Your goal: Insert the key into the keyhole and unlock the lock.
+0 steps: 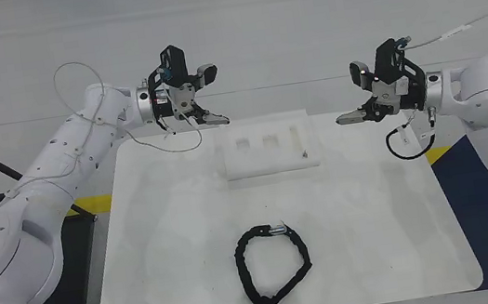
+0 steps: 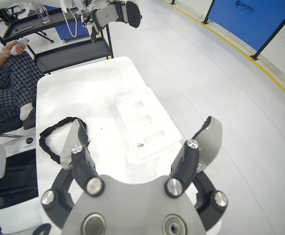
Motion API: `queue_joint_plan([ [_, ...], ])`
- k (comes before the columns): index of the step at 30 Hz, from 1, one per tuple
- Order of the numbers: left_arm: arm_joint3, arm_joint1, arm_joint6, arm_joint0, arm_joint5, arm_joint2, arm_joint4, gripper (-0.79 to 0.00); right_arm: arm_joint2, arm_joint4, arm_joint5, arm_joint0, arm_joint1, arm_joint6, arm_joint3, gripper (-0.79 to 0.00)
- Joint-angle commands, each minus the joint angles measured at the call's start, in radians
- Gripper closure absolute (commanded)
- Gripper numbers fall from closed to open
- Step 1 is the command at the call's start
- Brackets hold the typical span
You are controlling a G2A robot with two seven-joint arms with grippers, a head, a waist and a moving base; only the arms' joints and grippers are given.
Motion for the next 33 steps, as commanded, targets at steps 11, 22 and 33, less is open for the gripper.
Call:
queue_joint_plan([
  [11,0.0,0.0,0.0,0.0,0.0,0.0,0.0,-0.785,0.0,0.0,0.0,0.0,0.0,0.0,0.0,-0.784],
  [22,0.0,0.0,0.0,0.0,0.0,0.0,0.0,-0.785,-0.022,-0.036,0.144,-0.042,-0.003,0.012,-0.018,-0.785],
  [33,0.0,0.0,0.0,0.0,0.0,0.0,0.0,-0.785,-0.155,0.056,0.517,-0.101,-0.033,0.222,-0.066,-0.785],
])
